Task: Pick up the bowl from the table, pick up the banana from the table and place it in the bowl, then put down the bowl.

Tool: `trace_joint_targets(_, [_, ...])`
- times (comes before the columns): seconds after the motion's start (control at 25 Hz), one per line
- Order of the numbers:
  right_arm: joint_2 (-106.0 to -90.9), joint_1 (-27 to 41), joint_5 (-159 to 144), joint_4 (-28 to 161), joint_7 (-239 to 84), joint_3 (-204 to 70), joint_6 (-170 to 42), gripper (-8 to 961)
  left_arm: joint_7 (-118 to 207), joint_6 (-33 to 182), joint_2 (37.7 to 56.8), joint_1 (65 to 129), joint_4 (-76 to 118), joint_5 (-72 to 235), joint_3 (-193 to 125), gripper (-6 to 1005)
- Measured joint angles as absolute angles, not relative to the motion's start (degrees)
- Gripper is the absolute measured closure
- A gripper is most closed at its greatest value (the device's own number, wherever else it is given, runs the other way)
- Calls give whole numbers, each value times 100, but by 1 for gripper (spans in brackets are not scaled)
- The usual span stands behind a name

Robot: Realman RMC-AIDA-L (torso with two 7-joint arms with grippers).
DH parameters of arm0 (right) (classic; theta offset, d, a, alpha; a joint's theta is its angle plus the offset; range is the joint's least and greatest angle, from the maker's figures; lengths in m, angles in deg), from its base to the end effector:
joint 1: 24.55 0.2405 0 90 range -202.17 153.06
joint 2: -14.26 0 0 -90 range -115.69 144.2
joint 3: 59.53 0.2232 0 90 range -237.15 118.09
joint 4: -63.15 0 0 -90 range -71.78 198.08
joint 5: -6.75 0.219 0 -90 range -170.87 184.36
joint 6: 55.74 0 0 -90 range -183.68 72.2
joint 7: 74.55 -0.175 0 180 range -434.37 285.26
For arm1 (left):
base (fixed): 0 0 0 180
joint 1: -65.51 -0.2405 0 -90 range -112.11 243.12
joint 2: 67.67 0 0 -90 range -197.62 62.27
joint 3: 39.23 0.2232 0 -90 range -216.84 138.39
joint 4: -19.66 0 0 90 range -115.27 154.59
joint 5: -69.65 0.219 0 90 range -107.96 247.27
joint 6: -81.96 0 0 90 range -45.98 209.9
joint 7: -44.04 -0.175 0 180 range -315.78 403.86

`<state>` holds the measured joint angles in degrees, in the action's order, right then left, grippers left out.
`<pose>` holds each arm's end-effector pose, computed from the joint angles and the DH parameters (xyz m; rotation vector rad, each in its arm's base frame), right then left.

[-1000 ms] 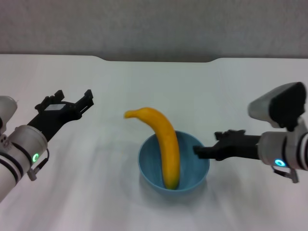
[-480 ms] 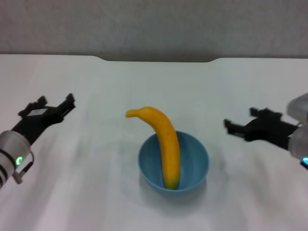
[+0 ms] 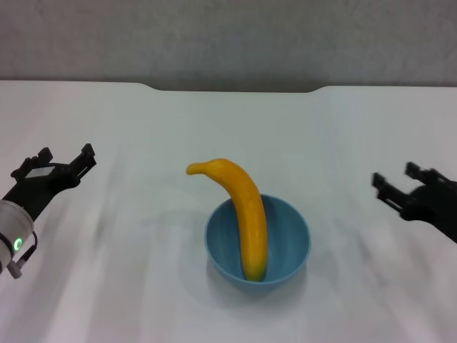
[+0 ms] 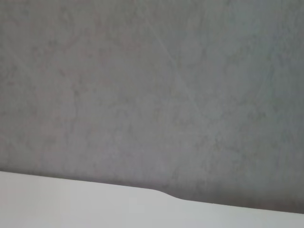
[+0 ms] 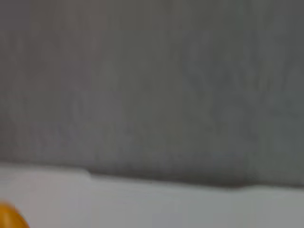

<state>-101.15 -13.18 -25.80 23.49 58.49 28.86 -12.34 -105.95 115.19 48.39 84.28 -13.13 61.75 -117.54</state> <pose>0.2871 0.3607 -0.0079 -1.9744 0.6859 0.6612 -0.3009 0.3923 -0.0089 -1.6765 -0.9123 -0.6709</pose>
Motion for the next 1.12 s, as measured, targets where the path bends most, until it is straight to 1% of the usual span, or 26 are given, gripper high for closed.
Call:
trace_joint_targets(0.04, [-10108,-1245,-2109,2856,6215,2956,-657,204,-10637,11510,4843,8430,-1311,6175,-11755,133])
trace_joint_targets(0.16, [-10117,-986,-994,4169,6725,3023,561,207,-10752,11510,4858,8447,-1237,6175,-11747,138])
trace_joint_targets(0.28, [-10140,-813,-328,4952,6844,2978,924,209,-10989,11583,4880,8483,-1080,6166,-11736,143])
trace_joint_targets(0.64, [-10141,-718,-184,5267,6870,3046,450,210,-11562,11560,4893,8507,-970,6130,-11777,157])
trace_joint_targets(0.8, [-10154,-623,45,5290,6881,2982,100,209,-11820,11691,4941,8491,-806,5945,-12059,164])
trace_joint_targets(1.0, [-10153,-573,38,5309,7014,2771,102,212,-11857,11892,4923,8561,-450,5607,-12073,172])
trace_joint_targets(1.12, [-10153,-568,40,5341,7073,2620,96,302,-11858,11892,4926,8537,-415,5602,-12079,177])
